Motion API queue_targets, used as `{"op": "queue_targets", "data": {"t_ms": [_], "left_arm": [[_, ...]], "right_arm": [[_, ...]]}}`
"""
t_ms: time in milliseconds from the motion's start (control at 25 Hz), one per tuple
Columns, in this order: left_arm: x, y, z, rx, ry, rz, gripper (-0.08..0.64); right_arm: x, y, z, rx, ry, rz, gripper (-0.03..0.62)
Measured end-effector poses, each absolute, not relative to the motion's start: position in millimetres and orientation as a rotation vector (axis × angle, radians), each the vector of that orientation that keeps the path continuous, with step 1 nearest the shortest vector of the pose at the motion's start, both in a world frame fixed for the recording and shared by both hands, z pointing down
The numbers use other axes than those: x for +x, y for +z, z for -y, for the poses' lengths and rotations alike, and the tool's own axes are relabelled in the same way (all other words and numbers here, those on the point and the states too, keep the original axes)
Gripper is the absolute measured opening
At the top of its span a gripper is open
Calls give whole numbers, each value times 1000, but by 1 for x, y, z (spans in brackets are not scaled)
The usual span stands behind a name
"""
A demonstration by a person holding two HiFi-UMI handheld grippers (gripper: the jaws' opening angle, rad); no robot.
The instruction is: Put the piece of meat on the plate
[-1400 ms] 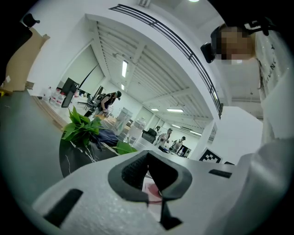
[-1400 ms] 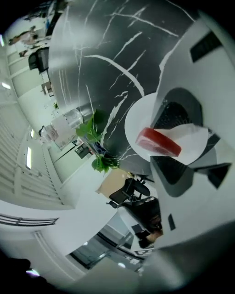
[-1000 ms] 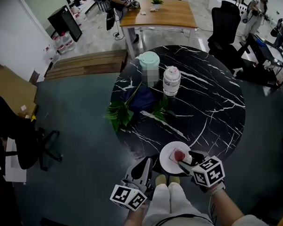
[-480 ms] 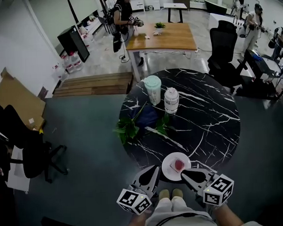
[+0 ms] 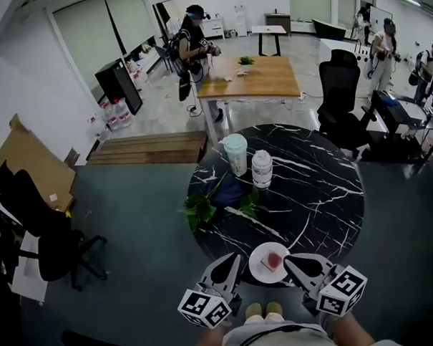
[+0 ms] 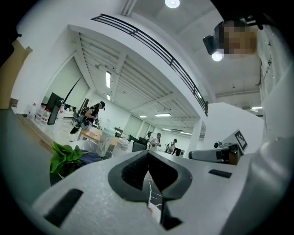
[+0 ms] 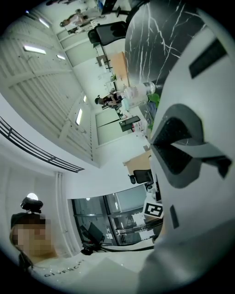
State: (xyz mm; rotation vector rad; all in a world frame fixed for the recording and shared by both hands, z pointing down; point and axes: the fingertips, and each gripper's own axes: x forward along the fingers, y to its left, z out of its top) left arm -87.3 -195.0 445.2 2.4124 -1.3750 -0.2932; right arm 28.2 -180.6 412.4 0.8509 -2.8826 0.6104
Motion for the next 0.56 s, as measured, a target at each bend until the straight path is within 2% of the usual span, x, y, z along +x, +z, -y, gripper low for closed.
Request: {"op": "queue_targets", "data": {"t_ms": [560], "left_arm": [[-105,448,180,2371,-275,1463,9]], "right_arm": [[29,404,187,808,605,2916,11]]}}
